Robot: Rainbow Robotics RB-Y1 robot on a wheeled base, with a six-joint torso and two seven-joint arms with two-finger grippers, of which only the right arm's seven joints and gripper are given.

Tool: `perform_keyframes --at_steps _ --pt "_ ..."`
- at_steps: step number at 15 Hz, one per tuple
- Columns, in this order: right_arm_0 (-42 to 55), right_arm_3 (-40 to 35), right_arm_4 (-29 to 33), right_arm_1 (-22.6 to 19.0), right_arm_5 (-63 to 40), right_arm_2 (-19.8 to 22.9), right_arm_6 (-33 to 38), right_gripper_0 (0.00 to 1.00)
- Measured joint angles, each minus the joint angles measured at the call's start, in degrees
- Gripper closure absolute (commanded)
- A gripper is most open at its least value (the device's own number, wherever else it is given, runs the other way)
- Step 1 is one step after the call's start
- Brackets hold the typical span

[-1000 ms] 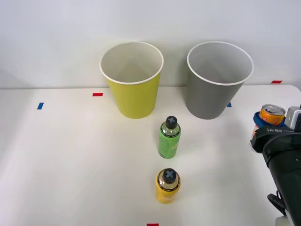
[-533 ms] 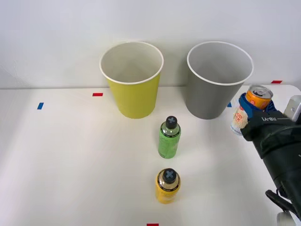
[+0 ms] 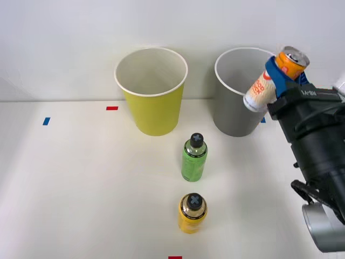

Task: Put cans in the gray bin, plastic bottles in the light green bin

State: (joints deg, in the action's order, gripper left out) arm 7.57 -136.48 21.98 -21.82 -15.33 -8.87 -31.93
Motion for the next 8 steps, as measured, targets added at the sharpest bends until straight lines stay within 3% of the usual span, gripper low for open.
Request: perform_keyframes --at_steps 8 --pt "-17.95 17.21 -1.66 -1.14 -0.12 2.84 0.16 1.0"
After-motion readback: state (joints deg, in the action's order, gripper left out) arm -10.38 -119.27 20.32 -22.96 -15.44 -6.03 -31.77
